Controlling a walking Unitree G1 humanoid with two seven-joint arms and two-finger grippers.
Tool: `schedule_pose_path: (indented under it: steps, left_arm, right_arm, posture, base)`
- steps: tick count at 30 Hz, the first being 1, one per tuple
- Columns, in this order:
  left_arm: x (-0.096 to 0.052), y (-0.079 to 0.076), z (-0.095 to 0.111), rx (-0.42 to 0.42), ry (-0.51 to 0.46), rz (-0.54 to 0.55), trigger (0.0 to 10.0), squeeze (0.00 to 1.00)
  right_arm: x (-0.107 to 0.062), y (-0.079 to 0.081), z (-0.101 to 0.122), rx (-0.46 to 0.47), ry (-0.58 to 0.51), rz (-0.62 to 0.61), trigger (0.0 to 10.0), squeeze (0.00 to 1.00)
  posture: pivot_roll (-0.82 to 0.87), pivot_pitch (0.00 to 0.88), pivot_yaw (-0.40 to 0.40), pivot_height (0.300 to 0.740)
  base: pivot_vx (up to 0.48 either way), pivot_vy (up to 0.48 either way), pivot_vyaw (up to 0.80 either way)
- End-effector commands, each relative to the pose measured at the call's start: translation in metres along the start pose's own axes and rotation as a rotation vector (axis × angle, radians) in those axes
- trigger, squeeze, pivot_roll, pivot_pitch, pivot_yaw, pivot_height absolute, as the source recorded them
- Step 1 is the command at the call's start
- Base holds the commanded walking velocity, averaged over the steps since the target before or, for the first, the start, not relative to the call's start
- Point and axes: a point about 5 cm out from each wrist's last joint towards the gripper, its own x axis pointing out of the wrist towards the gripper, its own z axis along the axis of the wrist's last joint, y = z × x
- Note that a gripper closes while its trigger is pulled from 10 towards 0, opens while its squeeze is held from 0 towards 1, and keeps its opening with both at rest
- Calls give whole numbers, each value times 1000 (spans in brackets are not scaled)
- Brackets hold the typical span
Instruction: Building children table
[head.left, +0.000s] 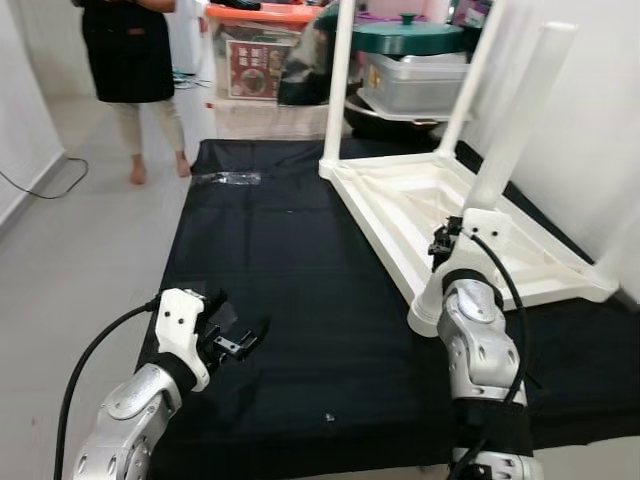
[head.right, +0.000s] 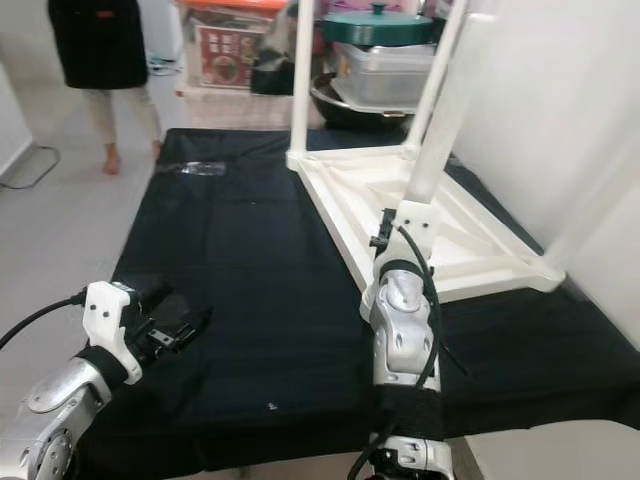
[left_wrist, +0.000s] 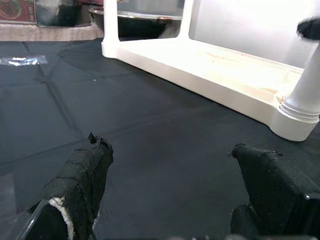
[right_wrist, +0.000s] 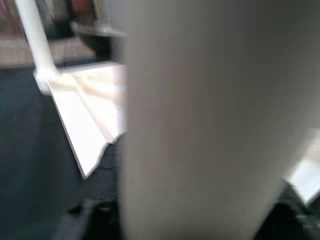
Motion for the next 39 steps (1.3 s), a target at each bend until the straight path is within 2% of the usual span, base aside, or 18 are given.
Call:
schedule_pose_path:
  steps: [1,2,3,4,5,10,19,20,21,22,23,25,27,28,29,33,38,39]
  left_arm:
    - [0,2,-3,-3,8,8,10000,0]
    - [0,2,-3,-3,8,8,10000,0]
    - [1,2,-2,-5,9,3,10000,0]
    - [1,2,-2,-6,10,-1,10000,0]
    - [1,2,-2,-6,10,-1,10000,0]
    - [4,0,-3,-9,10,-10,10000,0]
    - [5,-1,-4,-9,9,-8,10000,0]
    - [5,-1,-4,-9,10,-7,10000,0]
    - [5,-1,-4,-9,10,-7,10000,0]
    - [4,-1,-5,-9,11,-5,10000,0]
    - [3,-1,-4,-8,10,-2,10000,0]
    - [2,-1,-4,-8,10,-1,10000,0]
    - [0,-1,-3,-8,10,0,10000,0]
    - [0,-1,-3,-8,10,0,10000,0]
    - [-1,-1,-3,-8,10,0,10000,0]
    - [-2,-1,-3,-7,11,0,10000,0]
    - [-2,0,-2,-6,12,-1,10000,0]
    - [-2,0,-2,-6,12,-3,10000,0]
  right_arm:
    - [0,0,-10,17,25,20,10000,1000]
    - [0,0,-10,17,25,20,10000,1000]
    - [0,9,-1,64,-6,119,10000,596]
    - [0,18,8,90,-35,235,10000,0]
    - [0,18,8,90,-35,235,10000,0]
    - [5,27,37,102,-168,750,10000,0]
    - [1,43,18,-4,-117,1100,10000,0]
    - [0,49,15,14,-119,1104,980,0]
    - [0,49,15,14,-119,1104,980,0]
    - [0,56,12,52,-102,1080,0,0]
    - [8,56,5,1,-102,914,0,0]
    - [11,55,2,-17,-95,859,0,0]
    - [30,31,-8,-34,-7,400,0,0]
    - [30,31,-8,-34,-7,400,0,0]
    - [35,3,-19,-2,82,55,0,0]
    - [29,-22,-31,2,147,-158,0,0]
    - [-12,-18,-31,-82,62,-144,0,0]
    - [-15,-7,-27,-99,35,-49,0,0]
  posture:
    - [49,0,-91,740]
    - [49,0,-91,740]
    - [45,0,-86,740]
    - [37,0,-80,740]
    - [37,0,-80,740]
    - [40,0,-83,740]
    - [61,0,-96,740]
    - [70,0,-102,740]
    - [70,0,-102,740]
    - [70,0,-102,740]
    - [77,0,-104,740]
    - [77,0,-104,740]
    - [75,0,-100,740]
    - [75,0,-100,740]
    - [75,0,-100,740]
    - [75,0,-100,740]
    - [59,0,-88,740]
    - [51,0,-85,740]
  base:
    - [0,0,0]
    - [0,0,0]
    - [0,0,0]
    - [0,0,0]
    - [0,0,0]
    - [0,0,0]
    - [0,0,0]
    - [0,0,0]
    - [0,0,0]
    - [0,0,0]
    - [0,0,0]
    - [0,0,0]
    - [0,0,0]
    - [0,0,0]
    - [0,0,0]
    - [0,0,0]
    - [0,0,0]
    - [0,0,0]
